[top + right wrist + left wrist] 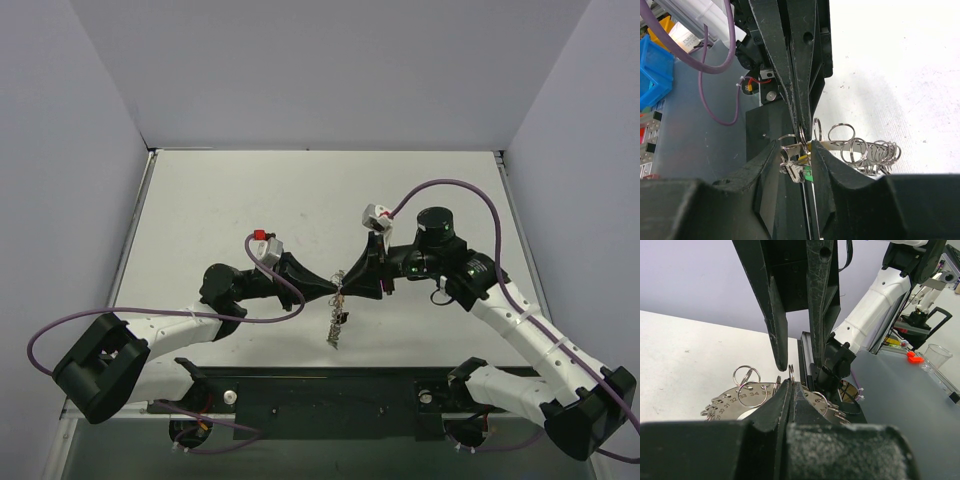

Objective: Put the keys on the keyring

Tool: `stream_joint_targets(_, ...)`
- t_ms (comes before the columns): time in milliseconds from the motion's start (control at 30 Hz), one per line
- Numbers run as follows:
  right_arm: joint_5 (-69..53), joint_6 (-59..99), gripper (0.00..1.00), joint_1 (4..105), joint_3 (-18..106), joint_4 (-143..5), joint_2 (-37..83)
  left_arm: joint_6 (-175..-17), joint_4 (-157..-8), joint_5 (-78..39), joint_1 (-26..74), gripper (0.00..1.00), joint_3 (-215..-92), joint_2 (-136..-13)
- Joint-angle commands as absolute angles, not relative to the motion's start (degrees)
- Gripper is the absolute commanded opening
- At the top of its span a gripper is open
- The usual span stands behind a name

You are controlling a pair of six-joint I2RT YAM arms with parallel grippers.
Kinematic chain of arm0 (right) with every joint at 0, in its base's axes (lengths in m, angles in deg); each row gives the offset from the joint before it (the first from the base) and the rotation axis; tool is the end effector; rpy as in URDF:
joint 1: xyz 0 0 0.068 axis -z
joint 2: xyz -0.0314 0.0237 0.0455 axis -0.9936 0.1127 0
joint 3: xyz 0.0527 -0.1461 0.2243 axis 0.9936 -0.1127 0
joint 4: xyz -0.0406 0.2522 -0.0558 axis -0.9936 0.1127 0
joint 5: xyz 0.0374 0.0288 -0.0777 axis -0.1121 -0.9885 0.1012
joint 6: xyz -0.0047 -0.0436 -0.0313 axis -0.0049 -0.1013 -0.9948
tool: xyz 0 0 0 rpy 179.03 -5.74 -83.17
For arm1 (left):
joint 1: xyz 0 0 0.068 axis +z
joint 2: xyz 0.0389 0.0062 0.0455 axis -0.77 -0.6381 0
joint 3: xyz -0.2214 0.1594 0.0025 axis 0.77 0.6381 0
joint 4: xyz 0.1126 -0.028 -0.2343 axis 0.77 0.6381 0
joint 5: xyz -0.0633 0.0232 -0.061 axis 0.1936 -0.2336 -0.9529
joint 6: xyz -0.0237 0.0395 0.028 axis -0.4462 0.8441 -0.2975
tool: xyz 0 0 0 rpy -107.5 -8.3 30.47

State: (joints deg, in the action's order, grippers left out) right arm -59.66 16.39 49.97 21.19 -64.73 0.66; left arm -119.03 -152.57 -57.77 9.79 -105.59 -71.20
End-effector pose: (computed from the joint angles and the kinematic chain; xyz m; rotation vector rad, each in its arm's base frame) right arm 0.1698 0.1492 0.3566 -1.2109 1.4173 1.3513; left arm 0.1628 -0.1732 0.2646 0.8751 1.1610 -1.5549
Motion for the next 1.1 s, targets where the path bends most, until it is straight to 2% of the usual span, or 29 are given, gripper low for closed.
stream_joint_targets(0, -59.8, 14.8, 0.25, 48.8, 20.6, -65.6, 1.0, -120.0, -163.6, -57.2, 9.6, 0.0, -106.1, -70.4)
stream_joint_targets(300, -59.0, 14.2, 0.16, 47.8, 20.6, -65.7, 1.7, -120.2, -163.7, -57.1, 9.7, 0.0, -106.1, -70.3)
stream_joint_targets(467, -58.4, 12.0, 0.16, 47.8, 20.8, -64.3, 1.6, -120.1, -163.6, -57.1, 9.7, 0.0, -106.1, -70.4)
stream_joint_targets(600, -58.6, 10.6, 0.0, 47.8, 21.3, -62.8, 1.6, -120.1, -163.7, -57.0, 9.6, 0.0, -106.1, -70.4)
stream_joint_targets(867, -55.8, 4.3, 0.0, 47.7, 25.8, -53.0, 2.0, -120.5, -162.0, -57.1, 9.6, 0.0, -106.6, -70.6)
stream_joint_targets(933, -54.0, 1.6, 0.0, 47.6, 28.2, -48.3, 2.6, -120.7, -159.7, -57.2, 9.6, 0.05, -107.4, -70.6)
stream_joint_targets(1000, -51.9, -2.6, 0.0, 47.0, 31.0, -41.9, 3.3, -120.9, -156.4, -58.0, 9.5, 0.18, -108.5, -70.6)
stream_joint_targets(1067, -50.5, -8.3, 0.0, 46.3, 34.0, -35.9, 4.1, -120.9, -154.7, -58.5, 9.6, 0.27, -109.2, -70.6)
